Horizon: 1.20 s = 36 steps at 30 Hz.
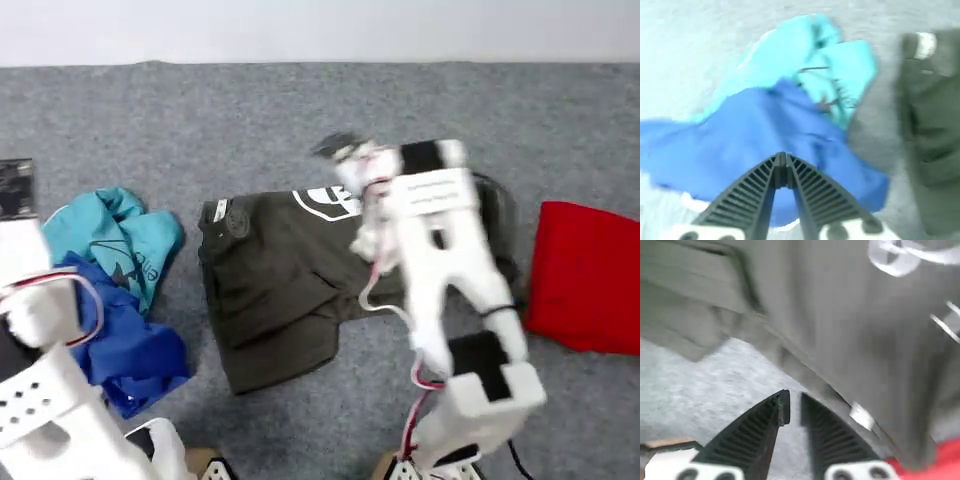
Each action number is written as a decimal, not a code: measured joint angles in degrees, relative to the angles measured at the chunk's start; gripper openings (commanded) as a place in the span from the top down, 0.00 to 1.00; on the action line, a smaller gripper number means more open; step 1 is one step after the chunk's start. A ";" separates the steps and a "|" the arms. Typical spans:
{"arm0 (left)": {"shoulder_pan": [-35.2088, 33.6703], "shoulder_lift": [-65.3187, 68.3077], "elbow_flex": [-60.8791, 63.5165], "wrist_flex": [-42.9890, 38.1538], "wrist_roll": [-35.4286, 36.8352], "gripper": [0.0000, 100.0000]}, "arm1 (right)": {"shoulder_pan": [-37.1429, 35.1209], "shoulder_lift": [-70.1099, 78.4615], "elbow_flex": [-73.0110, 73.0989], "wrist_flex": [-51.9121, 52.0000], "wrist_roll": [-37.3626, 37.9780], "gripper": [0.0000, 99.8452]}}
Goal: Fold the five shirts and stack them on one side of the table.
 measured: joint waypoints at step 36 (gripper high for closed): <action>-10.99 -0.18 6.86 -1.14 0.00 0.99 | -16.53 32.44 -24.97 2.11 -4.66 0.99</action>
